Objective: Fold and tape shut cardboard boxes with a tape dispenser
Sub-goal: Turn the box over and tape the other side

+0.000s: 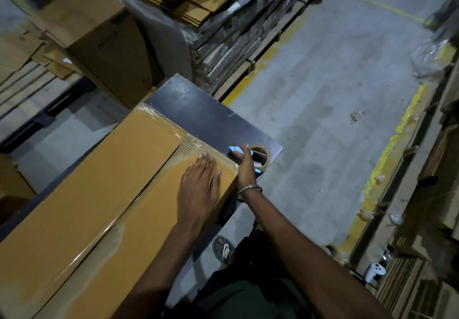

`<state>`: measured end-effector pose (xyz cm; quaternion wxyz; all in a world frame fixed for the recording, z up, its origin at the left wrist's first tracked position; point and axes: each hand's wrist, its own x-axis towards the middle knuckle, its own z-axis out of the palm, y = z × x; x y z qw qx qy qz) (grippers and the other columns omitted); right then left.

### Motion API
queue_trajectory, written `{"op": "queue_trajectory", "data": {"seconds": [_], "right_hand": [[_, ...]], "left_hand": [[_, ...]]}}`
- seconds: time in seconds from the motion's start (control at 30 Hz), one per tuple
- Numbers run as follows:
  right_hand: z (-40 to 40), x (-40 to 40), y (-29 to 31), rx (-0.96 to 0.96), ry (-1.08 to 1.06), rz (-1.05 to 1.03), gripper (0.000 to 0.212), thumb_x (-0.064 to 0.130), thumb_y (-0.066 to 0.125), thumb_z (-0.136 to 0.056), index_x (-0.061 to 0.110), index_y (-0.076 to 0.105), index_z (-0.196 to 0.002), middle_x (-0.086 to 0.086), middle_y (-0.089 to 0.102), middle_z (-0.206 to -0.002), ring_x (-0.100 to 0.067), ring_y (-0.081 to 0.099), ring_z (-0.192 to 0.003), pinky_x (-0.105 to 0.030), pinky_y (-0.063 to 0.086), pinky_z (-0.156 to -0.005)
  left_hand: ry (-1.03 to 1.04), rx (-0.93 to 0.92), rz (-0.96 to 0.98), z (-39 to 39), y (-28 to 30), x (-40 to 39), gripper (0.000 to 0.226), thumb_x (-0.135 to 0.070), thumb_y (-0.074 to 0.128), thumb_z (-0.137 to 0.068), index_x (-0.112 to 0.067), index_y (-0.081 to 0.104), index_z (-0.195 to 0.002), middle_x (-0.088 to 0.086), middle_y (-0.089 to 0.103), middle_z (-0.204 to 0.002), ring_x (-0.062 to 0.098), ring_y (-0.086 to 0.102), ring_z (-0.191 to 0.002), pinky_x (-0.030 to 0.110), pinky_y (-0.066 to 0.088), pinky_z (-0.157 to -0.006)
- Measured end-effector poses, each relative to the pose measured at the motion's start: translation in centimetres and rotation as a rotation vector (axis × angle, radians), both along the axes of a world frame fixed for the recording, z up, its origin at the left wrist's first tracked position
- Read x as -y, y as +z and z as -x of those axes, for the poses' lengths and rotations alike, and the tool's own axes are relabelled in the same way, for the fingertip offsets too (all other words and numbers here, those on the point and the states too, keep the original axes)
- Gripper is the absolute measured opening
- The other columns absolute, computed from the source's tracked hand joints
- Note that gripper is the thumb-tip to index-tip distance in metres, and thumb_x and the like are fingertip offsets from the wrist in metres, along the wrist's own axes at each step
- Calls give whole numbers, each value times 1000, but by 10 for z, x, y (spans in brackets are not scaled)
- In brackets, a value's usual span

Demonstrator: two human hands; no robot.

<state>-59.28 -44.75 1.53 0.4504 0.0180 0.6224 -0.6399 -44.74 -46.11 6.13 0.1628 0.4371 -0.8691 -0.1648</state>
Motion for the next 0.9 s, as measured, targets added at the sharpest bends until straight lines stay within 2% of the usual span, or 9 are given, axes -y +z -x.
{"op": "queue_trajectory", "data": {"seconds": [0.13,0.27,0.33,0.43,0.53,0.6,0.7,0.8,0.9], "right_hand": [[5,-17,54,-481,17,-108,63,61,27,-107,19,73,-122,7,69,-119,-1,62,-112,-32,47,-104],[-3,-21,57,-1048,586,44,47,44,32,-112,25,56,-148,7,55,-152,-3,48,-139,-23,37,-115],[2,-20,44,-1171,755,-104,44,43,33,-112,31,50,-152,5,66,-138,-10,59,-122,-32,48,-105],[24,-8,35,-934,936,-308,43,43,29,-113,17,62,-120,-11,68,-99,-30,64,-95,-43,50,-88],[44,6,46,-594,858,-351,68,64,21,-107,9,60,-96,-10,63,-93,-24,60,-90,-40,46,-87],[42,13,59,-649,868,-285,77,72,18,-103,20,67,-132,-4,68,-125,-21,61,-117,-43,43,-106],[23,18,64,-780,1028,-54,60,57,28,-110,28,31,-162,7,35,-165,-9,32,-151,-27,22,-122],[13,16,49,-1167,1118,-124,53,45,32,-112,26,30,-162,-2,52,-155,-21,53,-137,-29,39,-106],[26,26,57,-1174,1232,-346,57,52,20,-111,17,57,-136,-14,69,-118,-33,65,-109,-37,44,-88]], "left_hand": [[28,-13,31,0,0,0,40,-29,60,-108,-13,64,-144,5,57,-154,17,49,-146,44,41,-120],[60,19,53,-2,0,-3,37,-22,63,-104,-13,68,-140,4,62,-148,19,55,-142,46,45,-116],[61,11,57,0,1,-3,38,-23,61,-104,-14,67,-141,4,61,-148,18,54,-143,45,44,-117],[69,17,62,0,0,-6,36,-28,59,-107,-16,68,-139,1,61,-149,16,52,-144,43,43,-117],[97,4,71,-2,0,-7,36,-31,56,-106,-17,72,-135,0,64,-145,16,54,-142,43,46,-115],[124,-8,65,-1,2,-7,37,-33,55,-105,-17,74,-133,-1,66,-143,16,56,-140,43,47,-114],[121,-13,45,-4,-2,-6,40,-30,55,-101,-17,72,-135,-1,65,-144,15,53,-143,43,44,-118],[156,-71,41,-8,-4,-3,36,-29,55,-101,-20,74,-131,-4,68,-140,11,50,-144,44,29,-127],[315,-114,17,-12,1,0,31,-31,54,-103,-22,75,-125,-4,66,-144,11,49,-145,42,19,-130]]}}
